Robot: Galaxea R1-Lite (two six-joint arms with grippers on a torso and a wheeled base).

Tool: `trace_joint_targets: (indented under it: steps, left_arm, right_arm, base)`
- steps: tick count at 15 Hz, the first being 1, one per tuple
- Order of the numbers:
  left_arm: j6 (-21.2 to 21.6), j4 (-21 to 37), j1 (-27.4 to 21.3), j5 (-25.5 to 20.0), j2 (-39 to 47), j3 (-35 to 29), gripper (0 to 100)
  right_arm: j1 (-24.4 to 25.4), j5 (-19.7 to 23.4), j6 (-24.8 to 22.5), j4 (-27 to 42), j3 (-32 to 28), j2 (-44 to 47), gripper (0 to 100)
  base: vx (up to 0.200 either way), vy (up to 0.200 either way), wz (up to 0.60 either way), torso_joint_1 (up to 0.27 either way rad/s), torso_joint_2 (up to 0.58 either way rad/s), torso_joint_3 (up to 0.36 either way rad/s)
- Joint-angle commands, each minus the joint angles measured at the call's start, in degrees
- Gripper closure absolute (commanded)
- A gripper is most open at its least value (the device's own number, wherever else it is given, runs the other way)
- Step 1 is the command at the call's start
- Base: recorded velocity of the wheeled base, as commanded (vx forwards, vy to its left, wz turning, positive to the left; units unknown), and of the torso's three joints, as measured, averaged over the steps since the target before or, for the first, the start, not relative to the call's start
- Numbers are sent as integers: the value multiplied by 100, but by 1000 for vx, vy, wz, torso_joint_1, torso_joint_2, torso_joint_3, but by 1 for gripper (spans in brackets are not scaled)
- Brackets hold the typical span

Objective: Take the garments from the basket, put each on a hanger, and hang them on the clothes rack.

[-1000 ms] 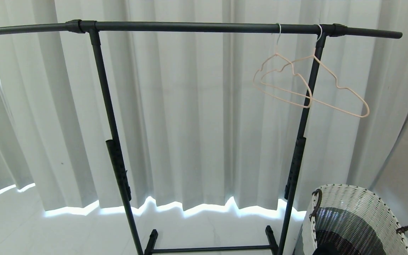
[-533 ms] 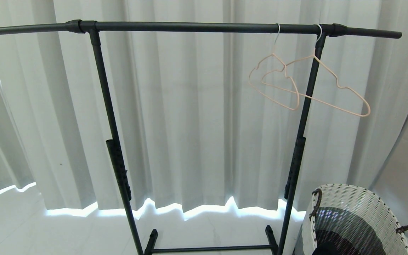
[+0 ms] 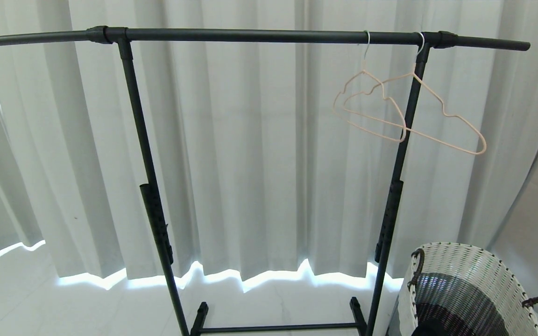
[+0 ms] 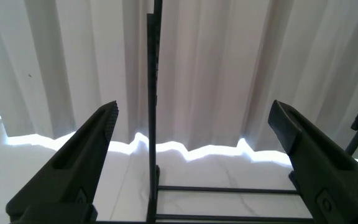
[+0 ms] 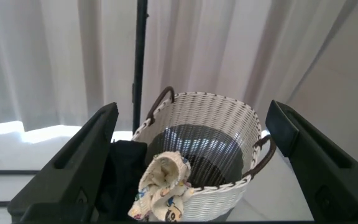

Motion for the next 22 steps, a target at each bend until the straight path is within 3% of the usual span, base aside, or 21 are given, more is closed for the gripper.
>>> trace_joint_targets:
  steps: [1,2,3,5,8,9,10,12,13,14,22]
  left_arm:
    - [-1,-1,2,1,0,1,0]
    - [-1,-1,2,1,0,1,0]
    - [-1,-1,2,1,0,1,0]
    - [-1,-1,2,1,0,1,0]
    - [-1,-1,2,1,0,1,0]
    - [-1,-1,2,1,0,1,0]
    - [-1,-1,2,1,0,1,0]
    - [-1,-1,2,1,0,1,0]
    - [-1,-1,2,1,0,1,0]
    - [-1,-1,2,1,0,1,0]
    - [-1,-1,2,1,0,1,0]
  right_arm:
    - [1,199,-81,-116,-171,29,0]
    - [168,674,7,-107,-1129,750,0]
    - [265,683,130,-125,-1727,1558,0]
    - [256,683,-20,130,-2149,2683,0]
    - [-157,665,-1628,437,-2105,4617,0]
    - [-175,665,-1672,437,-2105,4661,0]
    - [-315,577,-2481,437,-2105,5742,0]
    - [-474,305,-3192,437,-2105,6647,0]
    - [-518,120,-3403,429,-2105,6832,0]
    - [-562,-486,-3975,420,-2096,7183,0]
    - [-562,-442,-4045,-222,-1683,7306,0]
  base:
    - [0,0,0,0,0,0]
    - [0,0,0,0,0,0]
    - [0,0,0,0,0,0]
    - [0,0,0,0,0,0]
    - [0,0,0,0,0,0]
    - [0,0,0,0,0,0]
    - [0,0,0,0,0,0]
    - [0,0,0,0,0,0]
    - [0,0,0,0,0,0]
    - [0,0,0,0,0,0]
    - [0,0,0,0,0,0]
